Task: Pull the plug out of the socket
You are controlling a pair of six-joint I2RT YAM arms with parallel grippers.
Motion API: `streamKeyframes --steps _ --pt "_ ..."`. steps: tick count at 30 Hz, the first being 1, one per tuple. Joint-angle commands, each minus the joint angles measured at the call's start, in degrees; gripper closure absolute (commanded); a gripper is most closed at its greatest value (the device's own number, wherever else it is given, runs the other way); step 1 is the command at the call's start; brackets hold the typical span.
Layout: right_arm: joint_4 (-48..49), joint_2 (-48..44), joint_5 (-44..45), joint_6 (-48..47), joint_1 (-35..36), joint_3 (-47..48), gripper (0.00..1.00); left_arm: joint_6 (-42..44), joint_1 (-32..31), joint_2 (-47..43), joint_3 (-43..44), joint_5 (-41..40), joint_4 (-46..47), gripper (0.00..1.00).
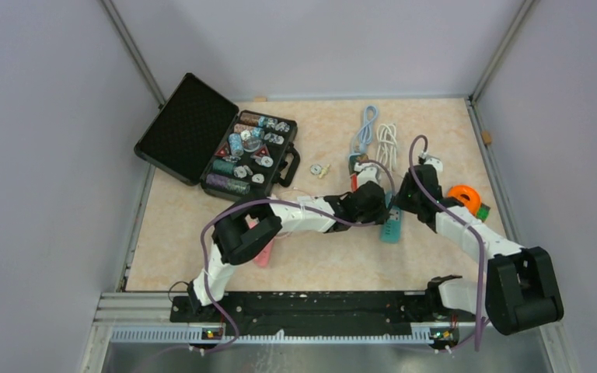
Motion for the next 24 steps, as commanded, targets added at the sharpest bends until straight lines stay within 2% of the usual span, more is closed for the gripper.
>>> streamKeyframes --steps 1,7,11,18,24 --pt "-4.8 -3.5 3.3 2.6 0.4 -0.5 1.00 -0.1 -2.6 1.9 -1.7 -1.6 -9.1 0.65" --pt "-7.2 -5.6 1.5 2.1 0.7 -2.2 1.00 -1.1 -4.4 2.8 -1.2 -0.5 -8.2 0.71" --pt "-7.0 -8.1 1.0 0.9 0.8 -3.2 1.00 -3.8 -4.8 4.4 0.1 0.2 -11.4 0.75" --pt "-3.7 -16.8 -6.3 -0.2 0.6 -2.7 1.00 -8.4 -4.8 8.4 4.3 3.4 -17.8 0.83" --pt "-4.5 -15.7 -6.6 1.8 0.7 -2.1 1.00 -10.7 -5.1 9.7 5.3 4.3 -20.2 0.87"
